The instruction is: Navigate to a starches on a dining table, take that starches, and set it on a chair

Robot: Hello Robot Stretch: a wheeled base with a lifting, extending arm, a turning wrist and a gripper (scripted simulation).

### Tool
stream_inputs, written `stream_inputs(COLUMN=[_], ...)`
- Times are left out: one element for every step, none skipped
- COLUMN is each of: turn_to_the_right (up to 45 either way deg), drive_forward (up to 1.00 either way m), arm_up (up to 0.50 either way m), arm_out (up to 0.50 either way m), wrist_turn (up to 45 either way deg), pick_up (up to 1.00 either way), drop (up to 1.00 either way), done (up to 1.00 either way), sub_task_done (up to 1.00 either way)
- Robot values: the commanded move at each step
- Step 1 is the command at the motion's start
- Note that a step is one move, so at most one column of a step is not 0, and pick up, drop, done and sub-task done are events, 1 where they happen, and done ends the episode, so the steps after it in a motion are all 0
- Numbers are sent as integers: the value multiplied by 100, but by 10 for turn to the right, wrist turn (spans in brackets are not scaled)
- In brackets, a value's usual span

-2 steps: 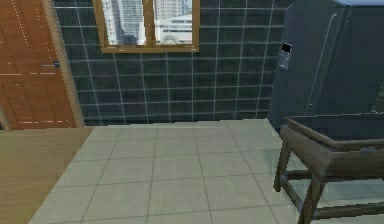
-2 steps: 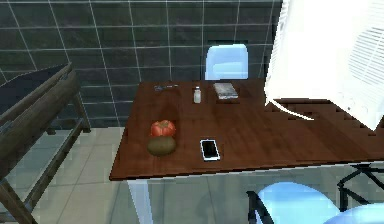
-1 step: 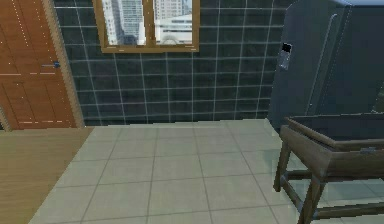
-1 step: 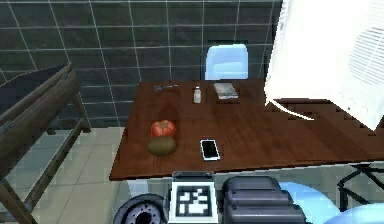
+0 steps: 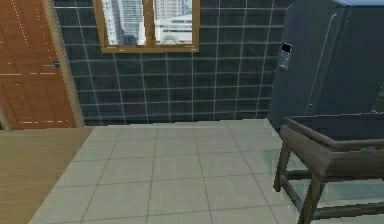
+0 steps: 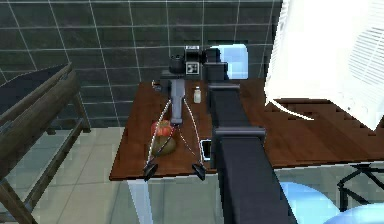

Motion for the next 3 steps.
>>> stream_inputs(turn_to_the_right=[0, 0, 0], drive_forward=[0, 0, 0], arm_up=[0, 0, 0], arm_out=[0, 0, 0], wrist_turn=[450, 450, 450], pick_up=[0, 0, 0], drop=[0, 0, 0], done=[0, 0, 0], sub_task_done=[0, 0, 0])
